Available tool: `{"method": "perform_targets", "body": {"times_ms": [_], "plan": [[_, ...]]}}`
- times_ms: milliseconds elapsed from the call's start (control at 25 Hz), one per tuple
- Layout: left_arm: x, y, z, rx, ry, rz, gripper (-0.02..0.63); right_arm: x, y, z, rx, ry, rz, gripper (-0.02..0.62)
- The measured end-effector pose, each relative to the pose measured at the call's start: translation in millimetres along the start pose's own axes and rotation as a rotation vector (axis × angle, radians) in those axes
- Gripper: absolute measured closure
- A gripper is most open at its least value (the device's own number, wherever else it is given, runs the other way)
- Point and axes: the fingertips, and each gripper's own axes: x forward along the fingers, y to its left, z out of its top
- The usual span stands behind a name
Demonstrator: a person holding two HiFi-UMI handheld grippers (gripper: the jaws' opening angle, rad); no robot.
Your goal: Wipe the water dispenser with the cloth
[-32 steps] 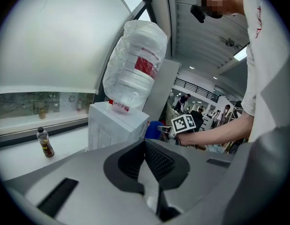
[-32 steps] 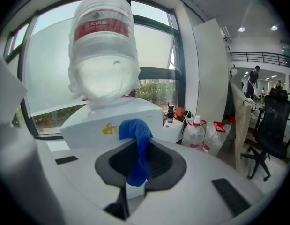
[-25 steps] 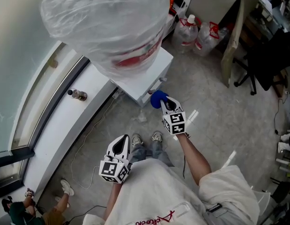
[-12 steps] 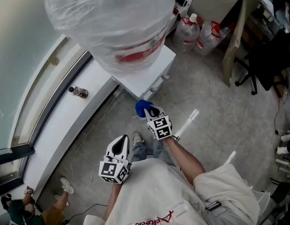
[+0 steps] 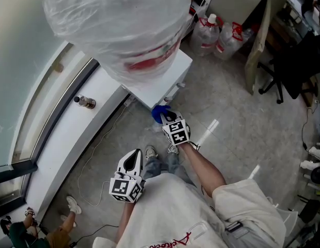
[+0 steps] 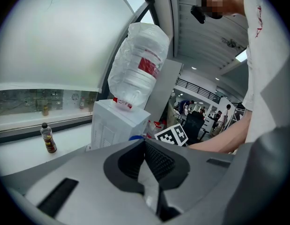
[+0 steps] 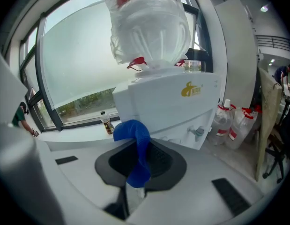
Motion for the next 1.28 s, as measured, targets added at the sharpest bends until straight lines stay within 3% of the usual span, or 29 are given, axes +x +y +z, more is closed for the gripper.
{"method": "perform_targets", "body": {"times_ms": [480, 960, 1280], "plan": [[10, -4, 2, -0.003, 0.004, -0.004, 0.594, -8, -76, 27, 0.041, -0.036, -0.105, 0.545], [13, 1, 2, 0.002, 0.034, 0.017, 0.594, 12, -186, 48, 0.098, 0.026, -0.231, 0.545], [17, 3, 5, 0.009, 0.046, 0.027, 0.594, 26, -225, 50, 0.197, 0.072, -0.253, 0.545]]}}
